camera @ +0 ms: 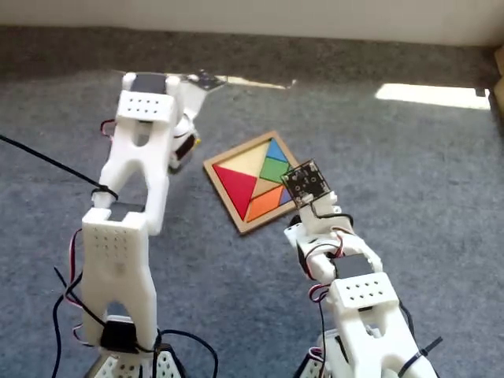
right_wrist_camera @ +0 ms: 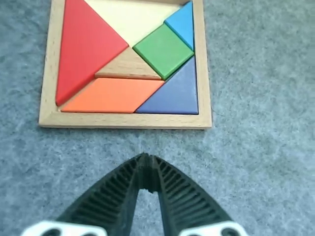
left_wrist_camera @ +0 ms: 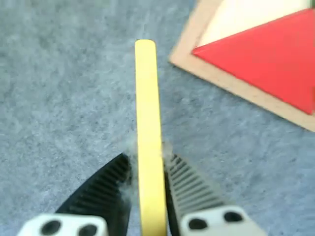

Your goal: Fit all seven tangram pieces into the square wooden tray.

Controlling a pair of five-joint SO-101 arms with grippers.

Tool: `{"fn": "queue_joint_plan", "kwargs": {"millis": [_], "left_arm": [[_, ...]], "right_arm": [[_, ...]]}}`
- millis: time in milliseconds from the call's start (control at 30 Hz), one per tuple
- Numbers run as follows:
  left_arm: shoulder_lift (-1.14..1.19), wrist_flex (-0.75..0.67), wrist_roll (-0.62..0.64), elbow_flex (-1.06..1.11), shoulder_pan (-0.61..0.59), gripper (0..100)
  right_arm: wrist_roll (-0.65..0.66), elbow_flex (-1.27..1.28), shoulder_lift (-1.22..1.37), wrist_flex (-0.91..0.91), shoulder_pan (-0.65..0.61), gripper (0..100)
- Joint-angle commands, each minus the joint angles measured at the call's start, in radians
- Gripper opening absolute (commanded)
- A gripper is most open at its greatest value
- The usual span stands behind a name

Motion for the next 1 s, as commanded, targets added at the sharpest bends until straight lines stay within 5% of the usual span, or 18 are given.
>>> {"fn": "queue_joint_plan", "kwargs": {"millis": [0,533,967], "left_arm": [[-0.165,0.006,0.089,-0.001,0.104,0],[-0.025,-0.215,0.566,0.001,0.332,0],[0.039,-0.321,0.592,-0.001,0.38,7]], "right_arm": [[0.003,-0.013,-0.028,-0.021,0.05,0.6],[-0.083,-0.016,-0.028,-0.024,0.17,0.6],[-0.081,-0.015,-0.028,-0.024,0.166,0.6]]}}
